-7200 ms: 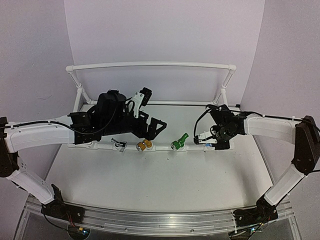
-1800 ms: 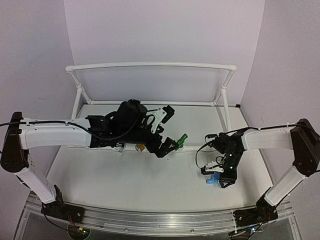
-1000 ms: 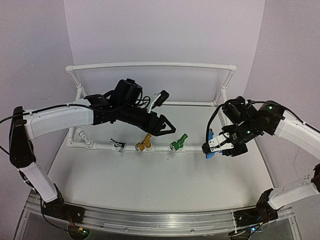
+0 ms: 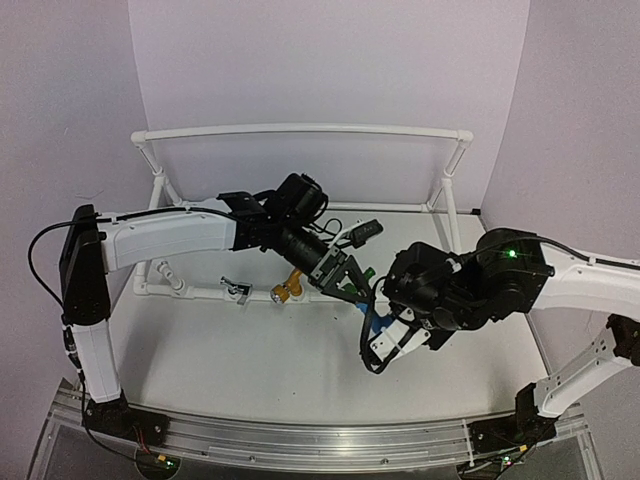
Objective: Install the water faucets
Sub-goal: Pass from the right arm to the left, then pass from the left arm to the right, then screw the water faucet onto the adaptor.
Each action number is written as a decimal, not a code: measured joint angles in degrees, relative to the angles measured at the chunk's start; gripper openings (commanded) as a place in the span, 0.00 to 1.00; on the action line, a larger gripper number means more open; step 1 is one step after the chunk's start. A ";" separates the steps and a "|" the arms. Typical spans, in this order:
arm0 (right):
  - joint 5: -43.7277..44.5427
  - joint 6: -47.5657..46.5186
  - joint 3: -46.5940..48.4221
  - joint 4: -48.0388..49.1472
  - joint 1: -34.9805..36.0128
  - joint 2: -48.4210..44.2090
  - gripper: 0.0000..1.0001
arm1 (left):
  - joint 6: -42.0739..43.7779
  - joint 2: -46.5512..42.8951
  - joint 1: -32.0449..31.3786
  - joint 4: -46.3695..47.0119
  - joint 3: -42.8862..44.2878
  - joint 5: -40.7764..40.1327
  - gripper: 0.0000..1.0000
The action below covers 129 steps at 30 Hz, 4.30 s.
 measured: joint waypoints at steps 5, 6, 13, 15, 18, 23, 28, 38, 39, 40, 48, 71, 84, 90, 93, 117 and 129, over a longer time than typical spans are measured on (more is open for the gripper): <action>0.28 0.49 0.00 -0.23 0.14 0.00 0.26 | 0.78 0.05 0.10 -0.38 0.00 -0.05 0.06; 0.28 0.76 0.00 -0.28 0.17 0.00 0.33 | 0.94 0.05 0.11 -0.34 0.00 -0.03 0.01; -1.37 7.80 4.95 0.03 -0.11 0.11 0.98 | 0.33 -1.77 0.68 3.74 -3.39 -0.62 0.00; -3.10 10.78 8.76 1.27 -0.95 0.03 0.98 | -0.28 -3.23 1.29 6.26 -6.21 -1.30 0.00; -7.94 15.83 14.43 3.43 -4.24 -0.66 0.98 | -0.88 -5.57 2.36 9.95 -9.71 -2.91 0.00; -19.53 26.35 20.64 7.36 -14.35 -5.06 0.98 | -2.40 -14.08 5.50 21.91 -18.95 -7.00 0.00; -30.61 38.06 20.75 10.57 -19.07 -10.42 0.98 | -5.28 -23.91 8.35 41.63 -28.70 -11.55 0.00; -52.19 56.08 19.89 21.10 -22.60 -7.01 0.84 | -14.17 -27.54 8.13 73.36 -34.11 -10.52 0.00; -53.57 56.94 19.47 22.19 -22.61 -6.72 0.83 | -15.02 -27.62 8.08 75.26 -34.53 -10.38 0.00; -54.68 57.64 18.94 23.21 -22.61 -6.62 0.81 | -15.82 -27.77 7.97 76.68 -34.92 -10.30 0.00; -61.69 61.90 16.56 33.06 -22.61 -5.73 0.63 | -17.69 -29.39 5.39 83.78 -35.69 -10.92 0.00; -64.80 64.79 15.47 43.44 -19.81 -1.27 0.02 | -17.60 -28.08 2.73 90.16 -35.78 -16.30 0.00; -55.26 55.94 15.52 35.64 -19.80 -3.53 0.00 | -10.73 -33.14 2.42 72.73 -37.46 -25.43 0.99; -41.88 39.07 11.05 23.81 -22.37 -8.84 0.00 | -6.17 -39.07 2.64 53.76 -38.45 -39.12 1.00; -36.56 29.13 5.44 17.84 -25.38 -8.79 0.00 | -5.18 -39.33 2.83 46.53 -38.45 -43.40 1.00; -20.92 -4.65 -9.70 18.70 -40.74 7.99 0.00 | -5.27 -38.31 2.84 37.62 -38.45 -50.27 1.00; -20.63 -4.63 -12.17 24.29 -43.04 11.18 0.00 | -5.23 -39.51 2.84 37.16 -38.47 -50.31 1.00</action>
